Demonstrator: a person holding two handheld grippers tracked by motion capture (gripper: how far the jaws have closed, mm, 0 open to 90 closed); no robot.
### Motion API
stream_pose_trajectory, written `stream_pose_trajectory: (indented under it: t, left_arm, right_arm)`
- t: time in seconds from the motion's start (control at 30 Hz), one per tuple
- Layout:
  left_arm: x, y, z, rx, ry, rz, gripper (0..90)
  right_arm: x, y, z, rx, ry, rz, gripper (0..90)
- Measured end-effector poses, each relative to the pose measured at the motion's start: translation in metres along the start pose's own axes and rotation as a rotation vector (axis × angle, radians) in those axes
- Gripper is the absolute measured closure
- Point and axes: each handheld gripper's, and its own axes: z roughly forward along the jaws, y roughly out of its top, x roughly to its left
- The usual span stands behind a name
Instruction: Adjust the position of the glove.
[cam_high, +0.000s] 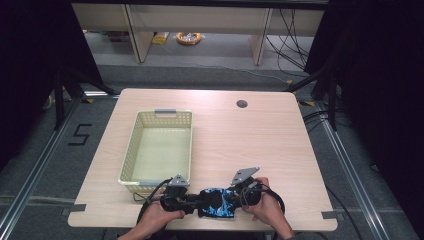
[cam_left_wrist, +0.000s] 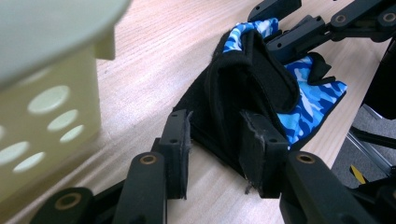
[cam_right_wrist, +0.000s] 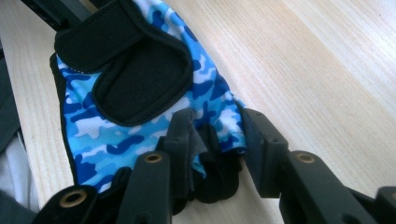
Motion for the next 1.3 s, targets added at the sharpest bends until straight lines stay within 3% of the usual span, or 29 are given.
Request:
stream_pose_trajectory:
  t: [0.27,0.43,0.5,0.63,0.83,0.9,0.93,1.0,1.07,1.3]
  left_arm:
    - [-0.0009,-0.0022,-0.0049,0.022,-0.004,-0.012,61.4]
    - [-0.0015,-0.0016,-0.0038,0.029,0.001,-0.020,64.8]
    - [-0.0015,-0.0021,-0.0021,0.014,-0.014,-0.033,68.0]
    - [-0.0004,-0.0022,0.0005,0.013,-0.039,-0.036,73.1]
    - [-0.0037,-0.0030,0.0020,-0.008,-0.025,-0.014,79.7]
    - [-0.0040,-0.0030,0.0034,-0.018,-0.046,-0.014,80.4]
    - [-0.0045,-0.0033,0.0041,-0.028,-0.030,-0.010,80.6]
    - [-0.0044,-0.0025,0.0038,-0.026,-0.026,-0.008,80.8]
    - [-0.0046,-0.0007,0.0043,-0.031,-0.041,-0.005,81.4]
    - [-0.0036,0.0021,0.0034,-0.035,-0.048,0.001,81.8]
  right_arm:
    - [0.0044,-0.0001,0.0011,-0.004,0.000,0.003,67.5]
    - [0.0060,0.0007,0.0010,-0.005,-0.012,-0.001,68.9]
    - [0.0078,0.0001,0.0019,-0.013,-0.021,0.028,69.0]
    - [0.0077,-0.0001,0.0019,-0.016,-0.018,0.029,69.5]
    - [0.0080,-0.0007,0.0013,-0.016,-0.004,0.060,72.1]
    - [0.0068,-0.0011,0.0000,-0.009,-0.013,0.066,73.6]
    - [0.0059,-0.0023,0.0010,-0.031,-0.013,0.072,75.0]
    - [0.0041,-0.0026,0.0009,-0.036,-0.004,0.055,75.4]
    - [0.0045,-0.0052,-0.0001,-0.044,-0.006,0.099,76.4]
    - [0.0047,-0.0088,-0.0026,-0.059,0.011,0.145,77.1]
